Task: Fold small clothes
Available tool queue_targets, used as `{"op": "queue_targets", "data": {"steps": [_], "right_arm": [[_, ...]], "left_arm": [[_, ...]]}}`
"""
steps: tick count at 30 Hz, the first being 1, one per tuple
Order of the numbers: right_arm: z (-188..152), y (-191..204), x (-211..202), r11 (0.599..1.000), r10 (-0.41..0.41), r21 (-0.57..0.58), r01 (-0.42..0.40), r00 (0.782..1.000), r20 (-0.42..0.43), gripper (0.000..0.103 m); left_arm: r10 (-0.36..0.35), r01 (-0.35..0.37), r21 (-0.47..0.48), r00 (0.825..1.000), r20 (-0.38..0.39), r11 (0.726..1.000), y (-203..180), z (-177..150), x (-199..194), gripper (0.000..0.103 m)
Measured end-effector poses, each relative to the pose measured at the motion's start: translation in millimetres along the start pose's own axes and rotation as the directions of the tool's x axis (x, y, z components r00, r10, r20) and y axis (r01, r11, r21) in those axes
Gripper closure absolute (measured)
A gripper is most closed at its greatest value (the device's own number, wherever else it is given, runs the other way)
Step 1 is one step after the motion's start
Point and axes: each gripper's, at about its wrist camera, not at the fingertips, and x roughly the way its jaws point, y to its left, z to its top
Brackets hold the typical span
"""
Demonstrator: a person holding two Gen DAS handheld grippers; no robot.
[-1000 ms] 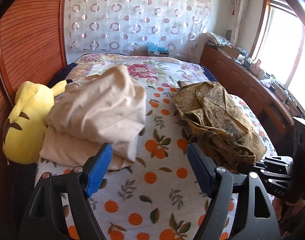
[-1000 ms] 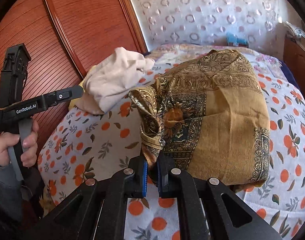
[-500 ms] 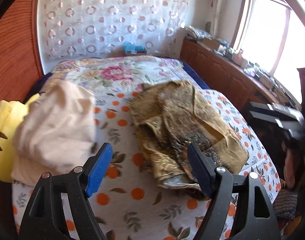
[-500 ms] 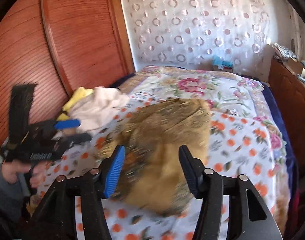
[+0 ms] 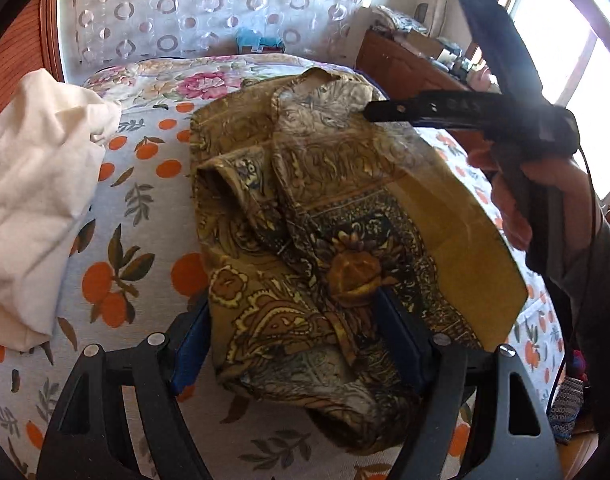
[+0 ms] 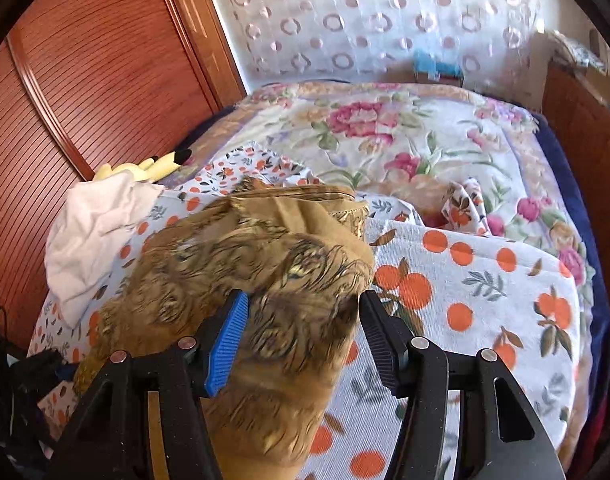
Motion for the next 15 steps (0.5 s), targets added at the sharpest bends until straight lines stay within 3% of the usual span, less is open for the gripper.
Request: {"op": "queue_targets", "data": {"steps": [4, 13, 14, 15], "right_arm": [[3.1, -2.4, 17.4, 0.999, 0.043, 0.004, -0.042, 0.997, -0.06, 0.043], [7.9, -8.1, 20.7, 0.998, 0.056, 0.008, -0.056, 0.996, -0.071, 0.043], [6.5, -11.9, 21.4, 0.998, 0.057, 0.01, -0.056, 0.996, -0.071, 0.044], [5.7, -15.6, 25.8, 0.999, 0.054, 0.006, -0.054, 0.996, -0.07, 0.052]], "left_arm": [[0.02, -0.02, 0.005, 1.0, 0.0, 1.0, -1.3, -5.6, 1.4, 0.025], [0.027, -0.027, -0.006, 1.0, -0.005, 1.0, 4.4, -31.1, -16.2, 0.025], [0.032, -0.032, -0.015, 0.999, 0.006, 0.999, 3.2, -35.0, -18.4, 0.025], [0.036, -0.036, -0.024, 0.999, 0.016, 0.999, 2.6, -38.4, -20.1, 0.025]]}}
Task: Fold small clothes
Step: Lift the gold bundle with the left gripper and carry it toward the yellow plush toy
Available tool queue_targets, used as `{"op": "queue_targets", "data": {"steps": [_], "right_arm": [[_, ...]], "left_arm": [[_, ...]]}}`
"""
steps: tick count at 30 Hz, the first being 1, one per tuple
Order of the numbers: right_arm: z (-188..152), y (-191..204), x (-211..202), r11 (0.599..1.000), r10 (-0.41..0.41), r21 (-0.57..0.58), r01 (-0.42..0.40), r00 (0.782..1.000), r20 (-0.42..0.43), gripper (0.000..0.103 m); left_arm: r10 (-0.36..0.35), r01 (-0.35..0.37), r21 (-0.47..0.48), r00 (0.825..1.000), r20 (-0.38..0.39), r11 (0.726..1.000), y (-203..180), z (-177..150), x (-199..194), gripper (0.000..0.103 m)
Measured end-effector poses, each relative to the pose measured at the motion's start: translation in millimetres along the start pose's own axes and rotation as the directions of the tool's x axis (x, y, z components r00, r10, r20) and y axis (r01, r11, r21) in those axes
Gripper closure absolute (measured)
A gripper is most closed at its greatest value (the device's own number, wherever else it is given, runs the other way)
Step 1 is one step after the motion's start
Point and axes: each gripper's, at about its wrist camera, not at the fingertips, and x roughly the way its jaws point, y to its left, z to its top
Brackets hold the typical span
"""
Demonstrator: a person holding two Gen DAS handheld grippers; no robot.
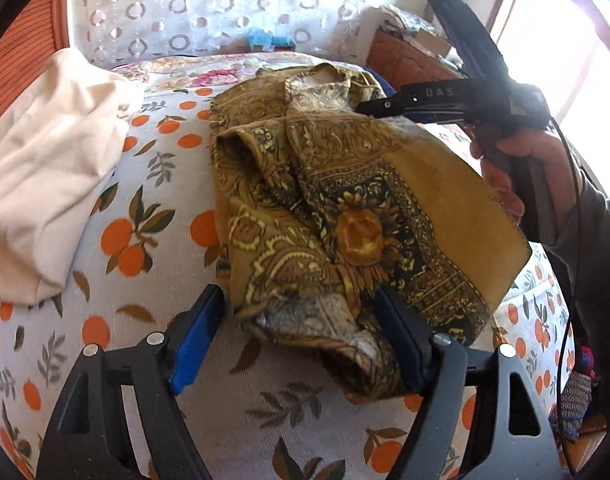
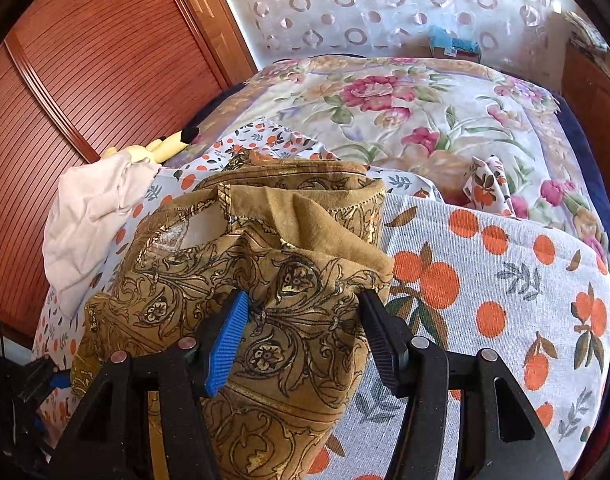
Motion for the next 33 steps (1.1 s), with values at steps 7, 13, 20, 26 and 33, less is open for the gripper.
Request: {"op": "queue_targets", "data": {"steps": [7, 13, 20, 26, 33], "right_arm": [[-5.0, 20.3, -33.2, 0.999, -0.024, -0.038, 0.028, 0.995, 0.099, 0.095], [4.7, 75.1, -84.9, 0.984, -0.062, -0.148, 0.1, 0.969, 0.24, 0.097], [31.9, 151.9, -134.9, 0.955, -0.026, -0.267, 0.125, 0.937, 0.347, 0.098], [64.0, 221.2, -143.7, 0.931, 0.047, -0.35, 0.107, 0.914, 0.404, 0.098], [95.3, 239.3, -94.6, 0.95, 0.132, -0.311, 0.004, 0.9, 0.416, 0.098]], "left_arm": [[-0.106, 0.107, -0.034, 0.994, 0.018, 0.994, -0.4, -8.2, -4.2, 0.083], [-0.149, 0.155, -0.052, 0.984, 0.101, 0.987, 10.3, -7.3, -38.3, 0.09], [-0.124, 0.137, -0.042, 0.965, 0.231, 0.99, 33.3, 4.3, -99.8, 0.09], [-0.053, 0.075, -0.056, 0.946, 0.319, 0.996, 80.2, 17.0, -160.9, 0.091], [0.107, -0.092, -0.063, 0.94, 0.324, 0.994, 148.9, 38.5, -194.7, 0.091]]}}
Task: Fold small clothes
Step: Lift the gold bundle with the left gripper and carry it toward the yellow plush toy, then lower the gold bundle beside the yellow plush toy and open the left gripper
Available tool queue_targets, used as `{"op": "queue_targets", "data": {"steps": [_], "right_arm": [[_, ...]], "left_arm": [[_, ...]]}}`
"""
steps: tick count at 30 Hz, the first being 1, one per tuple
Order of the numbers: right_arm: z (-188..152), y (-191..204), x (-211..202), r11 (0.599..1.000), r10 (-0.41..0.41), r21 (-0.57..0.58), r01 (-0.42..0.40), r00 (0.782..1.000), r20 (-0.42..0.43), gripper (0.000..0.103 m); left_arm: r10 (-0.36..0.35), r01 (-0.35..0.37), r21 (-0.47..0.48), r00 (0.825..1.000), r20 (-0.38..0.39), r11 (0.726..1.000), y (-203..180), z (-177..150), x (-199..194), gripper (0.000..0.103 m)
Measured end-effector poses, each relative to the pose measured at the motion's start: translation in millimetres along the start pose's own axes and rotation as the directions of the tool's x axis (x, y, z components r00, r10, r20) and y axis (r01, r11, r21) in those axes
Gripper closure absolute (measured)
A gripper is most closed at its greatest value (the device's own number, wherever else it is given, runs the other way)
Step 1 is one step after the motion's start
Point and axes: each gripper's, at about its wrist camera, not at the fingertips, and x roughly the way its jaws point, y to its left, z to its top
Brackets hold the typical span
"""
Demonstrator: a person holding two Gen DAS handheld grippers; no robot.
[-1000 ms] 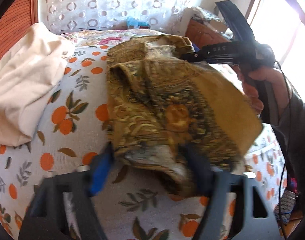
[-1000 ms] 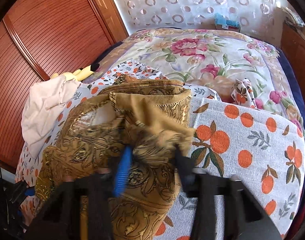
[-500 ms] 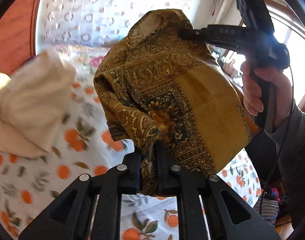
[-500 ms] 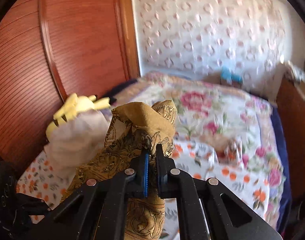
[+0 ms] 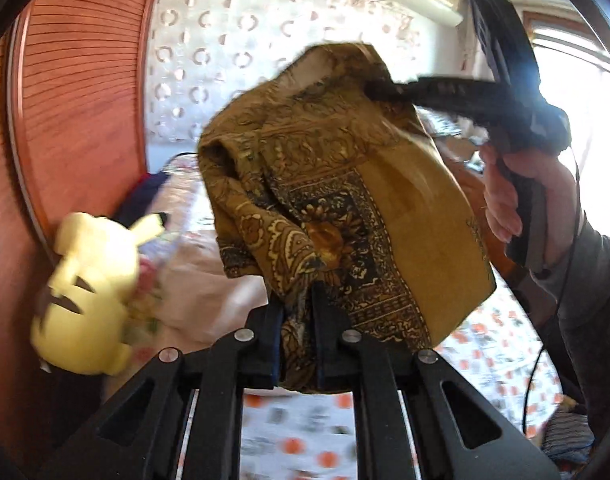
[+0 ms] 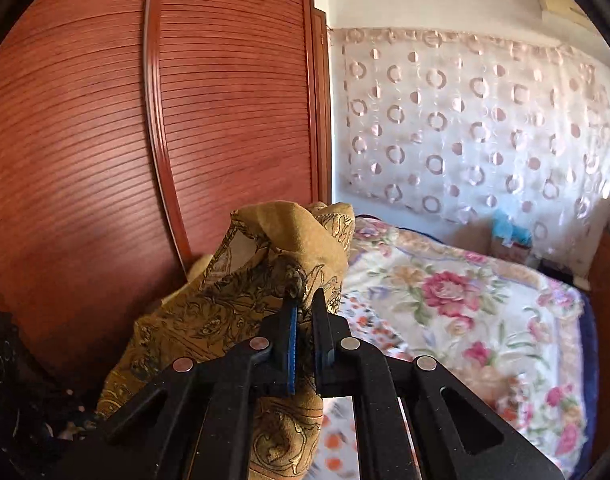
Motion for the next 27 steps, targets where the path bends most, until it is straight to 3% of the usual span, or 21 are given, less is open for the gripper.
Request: {"op": "queue_targets", "data": {"steps": [4, 8, 15, 20, 22, 25, 26, 27], "right_arm": [[-53.3, -28.2, 66.3, 0.993, 0.015, 0.121, -0.003, 0.995, -0.102, 0.098], [-122.5, -43.9, 126.2, 0.987, -0.001, 0.156, 0.043, 0.965, -0.263, 0.098], [-139.0, -40.5, 164.9, 0.992, 0.003, 0.122, 0.038, 0.947, -0.32, 0.097], [-124.6, -29.3, 161.9, 0.993, -0.002, 0.11, 0.034, 0.96, -0.28, 0.096], [-125.5, -32.0, 143.1, 0.99, 0.004, 0.136, 0.031, 0.968, -0.251, 0.088], [-127.0, -33.7, 106.1, 0.989, -0.005, 0.143, 0.036, 0.978, -0.208, 0.072], [-129.9, -31.7, 89.9, 0.99, -0.008, 0.139, 0.035, 0.982, -0.19, 0.07], [-131.0, -30.6, 74.5, 0.99, -0.008, 0.135, 0.031, 0.985, -0.17, 0.066]], "left_arm": [[0.064, -0.061, 0.037, 0.992, -0.111, 0.997, 38.2, -12.6, 34.8, 0.091], [0.114, -0.106, 0.044, 0.966, -0.23, 0.993, 67.4, -44.6, 80.2, 0.091], [0.096, -0.091, 0.034, 0.963, -0.251, 0.995, 75.0, -56.7, 100.0, 0.091], [0.063, -0.07, -0.029, 0.978, -0.2, 0.997, 79.3, -60.4, 86.8, 0.09], [0.087, -0.088, -0.001, 0.982, -0.17, 0.996, 74.1, -56.3, 78.4, 0.088], [0.143, -0.133, 0.078, 0.98, -0.137, 0.988, 62.1, -48.2, 66.4, 0.075], [0.149, -0.138, 0.097, 0.982, -0.119, 0.986, 59.1, -45.4, 61.8, 0.066], [0.148, -0.137, 0.11, 0.985, -0.092, 0.984, 52.6, -41.1, 52.1, 0.051]]}}
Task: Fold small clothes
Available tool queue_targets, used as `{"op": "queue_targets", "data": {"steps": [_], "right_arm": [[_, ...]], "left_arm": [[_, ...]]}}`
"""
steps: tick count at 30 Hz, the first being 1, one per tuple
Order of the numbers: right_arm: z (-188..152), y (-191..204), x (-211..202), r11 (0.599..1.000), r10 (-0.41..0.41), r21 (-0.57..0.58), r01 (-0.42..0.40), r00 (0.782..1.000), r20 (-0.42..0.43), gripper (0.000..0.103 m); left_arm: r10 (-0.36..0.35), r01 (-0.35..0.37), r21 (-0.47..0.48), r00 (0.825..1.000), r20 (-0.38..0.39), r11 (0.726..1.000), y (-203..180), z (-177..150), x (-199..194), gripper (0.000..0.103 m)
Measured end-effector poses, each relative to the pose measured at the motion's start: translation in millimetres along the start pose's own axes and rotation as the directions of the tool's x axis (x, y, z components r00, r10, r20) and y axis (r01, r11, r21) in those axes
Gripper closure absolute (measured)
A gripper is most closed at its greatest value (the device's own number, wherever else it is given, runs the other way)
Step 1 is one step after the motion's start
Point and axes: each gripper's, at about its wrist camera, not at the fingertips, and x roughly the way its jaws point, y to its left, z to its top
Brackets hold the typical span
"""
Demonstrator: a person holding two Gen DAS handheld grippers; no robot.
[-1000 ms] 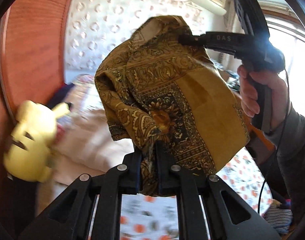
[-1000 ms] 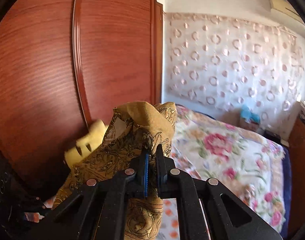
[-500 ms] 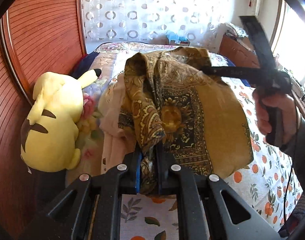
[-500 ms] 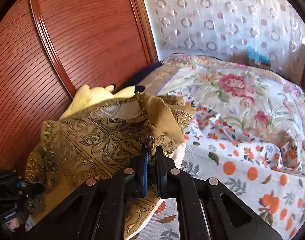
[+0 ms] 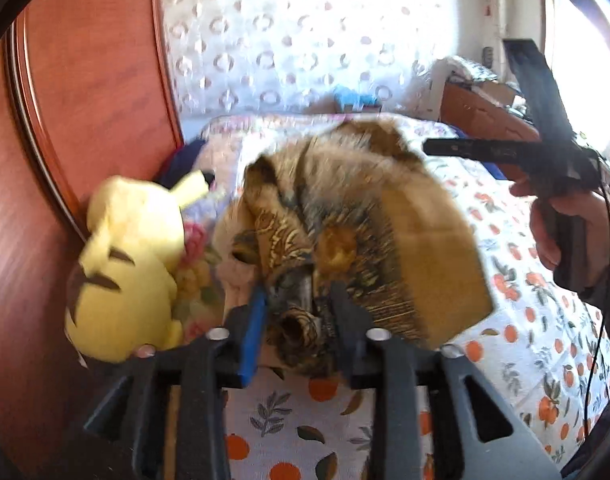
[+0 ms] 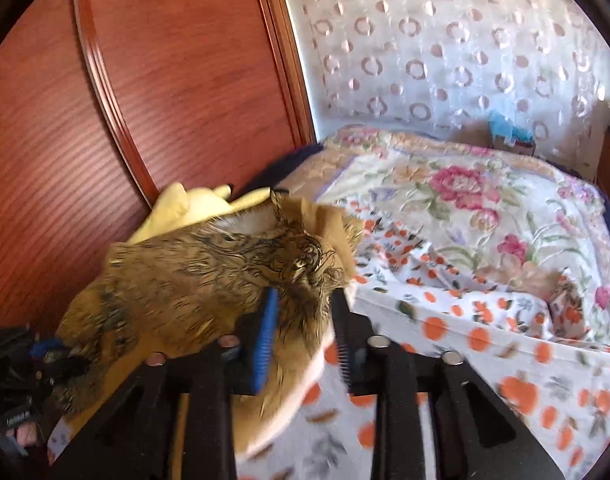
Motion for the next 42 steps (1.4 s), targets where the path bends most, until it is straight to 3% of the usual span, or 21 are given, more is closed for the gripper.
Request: {"op": "queue_targets", "data": {"steps": [3, 5, 11, 19, 31, 42], "right_arm": [[-15.1, 1.6, -53.0, 1.0, -0.014, -0.004, 0.014, 0.998, 0.068, 0.063], [-29.6, 2.7, -89.1, 1.0, -0.005, 0.001, 0.005, 0.995, 0.099, 0.06], [-71.4, 9.8, -177.0, 0.998, -0.055, -0.011, 0.058, 0.986, 0.155, 0.054], [-134.4, 27.7, -276.0, 0.985, -0.173, 0.047, 0.167, 0.953, 0.25, 0.037], [-177.3, 69.5, -329.2, 0.927, -0.372, 0.164, 0.337, 0.878, 0.3, 0.034], [-180.7, 96.9, -324.0, 0.912, -0.408, 0.194, 0.363, 0.858, 0.313, 0.034]], "left_arm": [[-0.012, 0.012, 0.007, 0.998, 0.058, 1.0, -9.5, 8.3, -21.5, 0.028], [-0.003, 0.001, 0.024, 0.996, 0.094, 1.0, -21.6, 14.1, -36.0, 0.025], [-0.003, -0.003, 0.03, 0.984, 0.179, 1.0, -64.6, 26.4, -70.9, 0.023], [-0.058, 0.048, 0.045, 0.963, 0.261, 0.998, -124.8, 30.2, -110.6, 0.023], [-0.07, 0.074, -0.002, 0.958, 0.28, 0.997, -177.4, 10.7, -155.3, 0.023], [-0.037, 0.03, 0.03, 0.949, 0.314, 0.999, -197.8, 1.7, -175.7, 0.023]]}}
